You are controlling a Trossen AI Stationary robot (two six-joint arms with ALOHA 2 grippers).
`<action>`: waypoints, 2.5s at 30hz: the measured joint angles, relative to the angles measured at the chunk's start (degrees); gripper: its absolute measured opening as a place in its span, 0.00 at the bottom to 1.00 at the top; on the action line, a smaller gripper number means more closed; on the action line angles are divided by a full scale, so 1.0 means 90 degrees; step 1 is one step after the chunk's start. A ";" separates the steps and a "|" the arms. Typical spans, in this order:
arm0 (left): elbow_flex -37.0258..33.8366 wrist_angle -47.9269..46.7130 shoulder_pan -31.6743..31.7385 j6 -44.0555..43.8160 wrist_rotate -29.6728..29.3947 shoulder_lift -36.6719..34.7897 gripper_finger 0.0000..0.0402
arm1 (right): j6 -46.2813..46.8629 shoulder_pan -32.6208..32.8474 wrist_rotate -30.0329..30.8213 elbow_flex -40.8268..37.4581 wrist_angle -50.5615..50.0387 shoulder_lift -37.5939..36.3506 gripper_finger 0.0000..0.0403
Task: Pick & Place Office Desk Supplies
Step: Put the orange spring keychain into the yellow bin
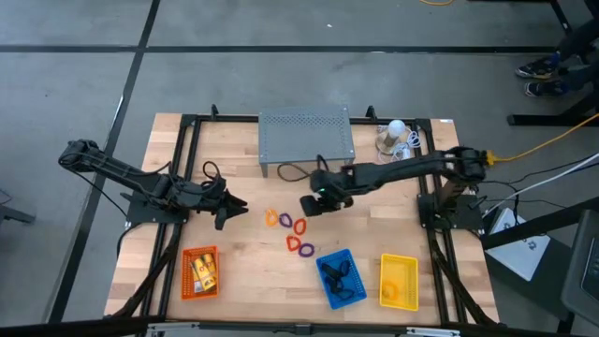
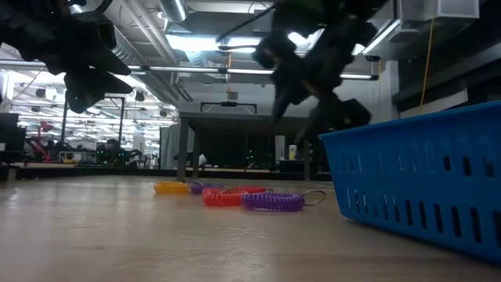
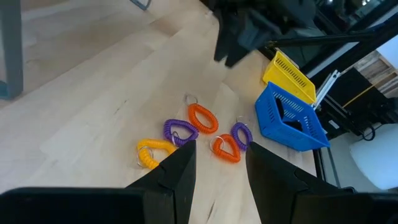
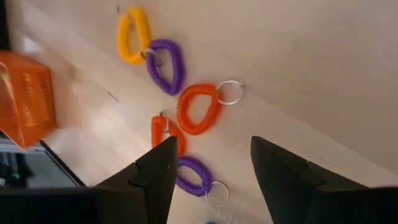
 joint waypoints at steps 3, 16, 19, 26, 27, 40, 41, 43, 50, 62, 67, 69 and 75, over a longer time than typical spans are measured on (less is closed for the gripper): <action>0.0000 0.0000 0.0000 -0.0002 -0.0075 0.0000 0.33 | -0.0435 0.0000 0.0135 0.0869 -0.0828 0.0587 0.44; 0.0001 -0.0004 0.0002 0.0019 0.0222 0.0001 0.33 | -0.1148 0.0378 0.0818 0.3178 -0.2924 0.2174 0.47; 0.0000 -0.0006 0.0001 0.0134 0.0274 0.0002 0.33 | -0.0967 0.0552 0.0858 0.3115 -0.2971 0.2313 0.50; 0.0000 -0.0012 0.0002 0.0282 0.0442 0.0002 0.33 | -0.0493 0.0677 0.0838 0.3090 -0.2728 0.2516 0.51; 0.0000 -0.0019 0.0002 0.0284 0.0484 0.0002 0.33 | -0.0457 0.0668 0.0859 0.3090 -0.2734 0.2521 0.51; 0.0000 -0.0153 0.0002 0.0353 0.0875 0.0000 0.33 | 0.0210 0.0645 0.0645 0.3116 -0.2372 0.2960 0.49; 0.0000 -0.0155 0.0002 0.0354 0.0916 0.0000 0.33 | 0.0225 0.0651 0.0648 0.3120 -0.2406 0.3001 0.48; 0.0000 -0.0157 0.0002 0.0355 0.0975 0.0000 0.33 | 0.0256 0.0651 0.0683 0.3121 -0.2468 0.3010 0.45; 0.0000 -0.0175 -0.0002 0.0355 0.0970 0.0000 0.33 | 0.0196 0.0653 0.0856 0.3107 -0.2667 0.3021 0.14; 0.0000 -0.0156 -0.0002 0.0352 0.0714 0.0000 0.33 | -0.0223 0.0594 0.0863 0.3048 -0.2723 0.2650 0.02; 0.0000 -0.0153 -0.0002 0.0352 0.0579 0.0000 0.33 | -0.0555 0.0484 0.1114 0.3070 -0.2959 0.1865 0.02; 0.0000 -0.0151 -0.0002 0.0350 0.0577 0.0000 0.33 | -0.0755 0.0429 0.1249 0.3068 -0.3191 0.1553 0.02; 0.0000 -0.0152 -0.0002 0.0389 0.0668 0.0000 0.33 | -0.1086 0.0389 0.2045 0.3073 -0.4182 0.0276 0.01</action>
